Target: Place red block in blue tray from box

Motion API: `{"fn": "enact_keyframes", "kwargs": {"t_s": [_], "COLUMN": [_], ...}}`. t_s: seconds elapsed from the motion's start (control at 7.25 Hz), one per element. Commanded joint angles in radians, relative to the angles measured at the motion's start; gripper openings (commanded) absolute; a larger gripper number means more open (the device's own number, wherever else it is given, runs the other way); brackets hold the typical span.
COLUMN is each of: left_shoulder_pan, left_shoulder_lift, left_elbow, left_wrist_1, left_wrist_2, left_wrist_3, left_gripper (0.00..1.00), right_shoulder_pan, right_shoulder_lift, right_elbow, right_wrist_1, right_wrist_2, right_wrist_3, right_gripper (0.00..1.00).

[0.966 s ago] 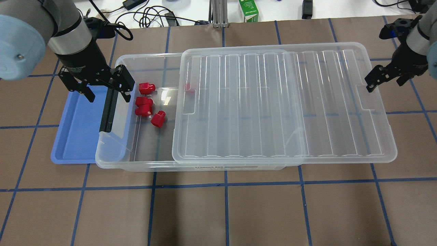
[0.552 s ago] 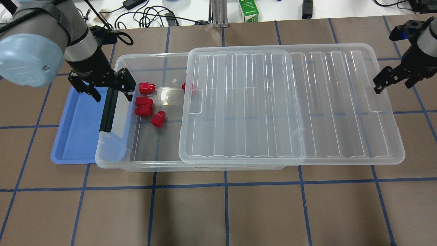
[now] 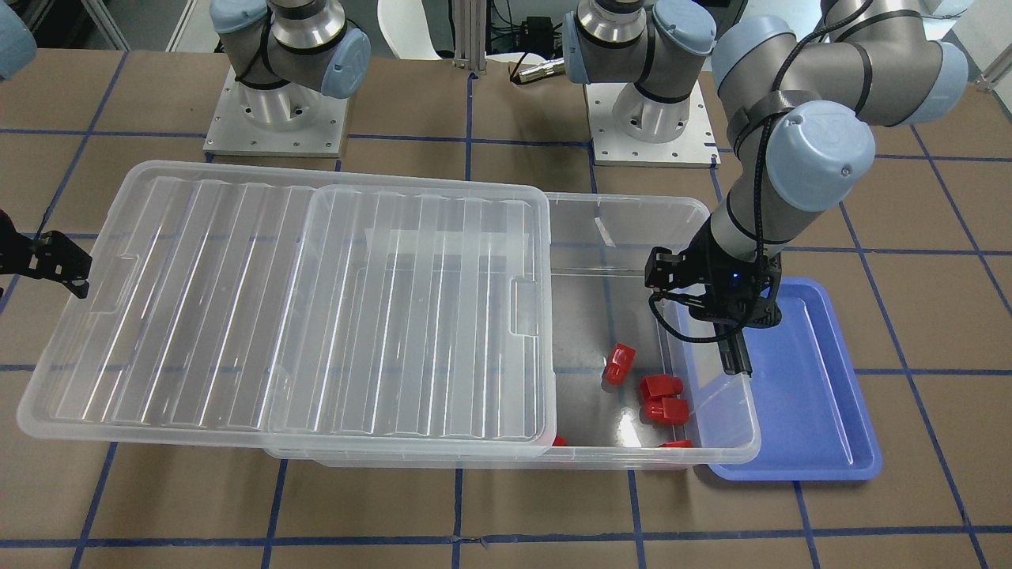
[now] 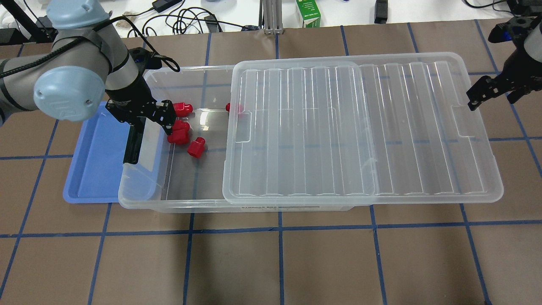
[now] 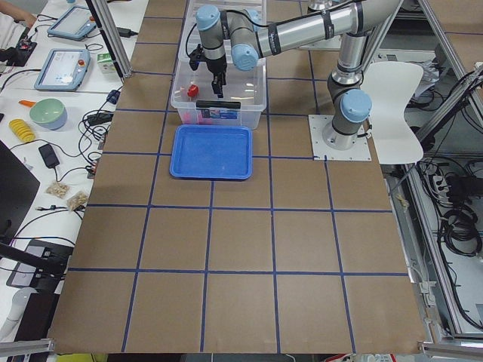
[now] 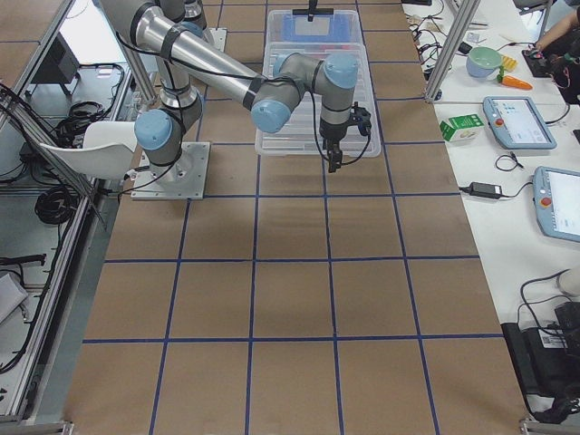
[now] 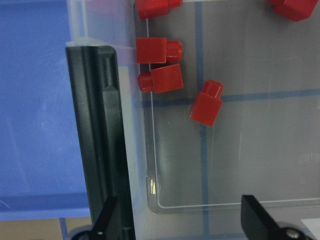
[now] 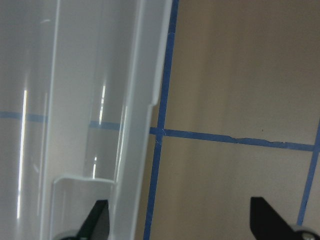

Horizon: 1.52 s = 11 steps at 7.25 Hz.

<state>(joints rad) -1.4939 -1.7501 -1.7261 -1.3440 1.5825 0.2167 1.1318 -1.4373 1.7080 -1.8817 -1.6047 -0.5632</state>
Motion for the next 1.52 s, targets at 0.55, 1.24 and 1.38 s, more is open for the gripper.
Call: {"fn": "enact_keyframes", "kwargs": {"t_s": [0.55, 1.24, 1.38], "left_shoulder_pan": [-0.055, -0.063, -0.068], "left_shoulder_lift": [-0.112, -0.179, -0.196], "left_elbow": [-0.067, -0.086, -0.086], "left_wrist_1": [0.196, 0.25, 0.264], "left_wrist_2": [-0.004, -0.01, -0.01], "left_wrist_3": [0.022, 0.046, 0.047], "left_gripper": [0.7, 0.68, 0.68], "right_shoulder_pan": [0.005, 0.339, 0.35], "right_shoulder_lift": [-0.123, -0.117, -0.104], "right_elbow": [-0.257, -0.234, -0.234], "right_wrist_1": [0.454, 0.419, 0.386], "right_wrist_2": [-0.018, -0.007, -0.012], "right_wrist_3": [0.11, 0.512, 0.52], "right_gripper": [0.98, 1.0, 1.0]}}
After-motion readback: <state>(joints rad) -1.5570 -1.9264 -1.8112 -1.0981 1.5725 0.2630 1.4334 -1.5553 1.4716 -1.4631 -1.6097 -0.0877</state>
